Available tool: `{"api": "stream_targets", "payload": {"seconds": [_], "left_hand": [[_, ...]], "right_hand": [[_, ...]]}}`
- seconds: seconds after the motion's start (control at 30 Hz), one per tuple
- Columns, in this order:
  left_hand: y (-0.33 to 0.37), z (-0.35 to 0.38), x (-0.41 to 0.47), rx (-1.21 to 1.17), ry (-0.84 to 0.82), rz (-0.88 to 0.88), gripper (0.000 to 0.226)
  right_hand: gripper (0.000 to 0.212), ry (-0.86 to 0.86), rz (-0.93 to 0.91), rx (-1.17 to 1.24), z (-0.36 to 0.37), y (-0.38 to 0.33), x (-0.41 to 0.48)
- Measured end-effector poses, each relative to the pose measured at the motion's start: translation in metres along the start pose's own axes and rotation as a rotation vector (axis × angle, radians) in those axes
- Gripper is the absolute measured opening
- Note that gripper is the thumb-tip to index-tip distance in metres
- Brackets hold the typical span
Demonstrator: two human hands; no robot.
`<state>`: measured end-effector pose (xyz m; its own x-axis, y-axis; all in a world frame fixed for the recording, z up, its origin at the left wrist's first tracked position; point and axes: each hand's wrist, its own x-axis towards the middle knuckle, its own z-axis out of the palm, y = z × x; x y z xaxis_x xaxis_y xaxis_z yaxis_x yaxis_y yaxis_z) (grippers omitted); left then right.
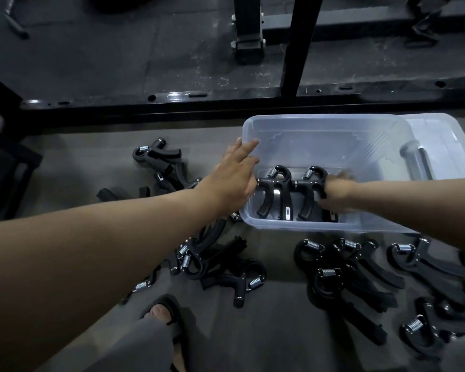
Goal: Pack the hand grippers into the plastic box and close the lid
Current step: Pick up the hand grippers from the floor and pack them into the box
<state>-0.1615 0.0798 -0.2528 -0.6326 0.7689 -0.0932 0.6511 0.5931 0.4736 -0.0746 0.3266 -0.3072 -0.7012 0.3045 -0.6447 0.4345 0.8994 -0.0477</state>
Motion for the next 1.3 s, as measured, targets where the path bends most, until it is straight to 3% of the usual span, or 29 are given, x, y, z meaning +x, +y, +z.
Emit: {"api": "stream_targets", "payload": {"seconds": [0.1,0.23,0.3,0.4,0.5,0.6,0.73,0.87,0.93,1.0,1.1,1.17,1.3], "left_hand": [[-0.005,0.000,-0.011,-0.083,0.095,0.030,0.050],[-0.027,-0.015,-0.024,-0.103,0.109,-0.256,0.056],[-0.052,-0.020,-0.028,0.040,-0.010,-0.478,0.052],[-0.085,-0.019,-0.041,0.153,-0.278,-0.717,0.046],[-0.094,-0.005,-0.055,0.234,-0.483,-0.703,0.049],[-0.086,0.010,-0.059,0.234,-0.554,-0.716,0.054],[-0.052,0.025,-0.062,0.327,-0.565,-0.455,0.055],[-0.033,0.040,-0.063,0.156,-0.611,-0.454,0.059],[-0.030,0.041,-0.061,-0.028,-0.653,-0.499,0.046],[-0.033,0.033,-0.059,-0.219,-0.619,-0.625,0.020],[-0.052,0.004,-0.054,-0.283,-0.422,-0.731,0.024],[-0.067,-0.016,-0.050,-0.459,-0.247,-0.780,0.022],[-0.082,-0.052,-0.043,-0.768,0.285,-0.930,0.023]], "right_hand": [[0.043,0.138,-0.025,0.162,-0.007,-0.031,-0.013],[0.044,0.092,-0.262,0.592,-0.026,-0.093,-0.050],[0.058,0.076,-0.338,0.696,-0.031,-0.117,-0.060],[0.078,0.060,-0.369,0.648,-0.024,-0.144,-0.063],[0.096,0.067,-0.367,0.579,-0.006,-0.151,-0.063],[0.093,0.075,-0.377,0.603,0.000,-0.147,-0.065],[0.092,0.083,-0.376,0.605,0.000,-0.147,-0.066],[0.093,0.081,-0.369,0.582,-0.001,-0.145,-0.066],[0.095,0.075,-0.375,0.598,-0.001,-0.145,-0.066],[0.095,0.082,-0.375,0.603,-0.001,-0.145,-0.066],[0.094,0.091,-0.379,0.574,-0.002,-0.147,-0.067],[0.091,0.093,-0.393,0.570,-0.002,-0.145,-0.067],[0.086,0.116,-0.413,0.580,-0.001,-0.145,-0.065]]}}
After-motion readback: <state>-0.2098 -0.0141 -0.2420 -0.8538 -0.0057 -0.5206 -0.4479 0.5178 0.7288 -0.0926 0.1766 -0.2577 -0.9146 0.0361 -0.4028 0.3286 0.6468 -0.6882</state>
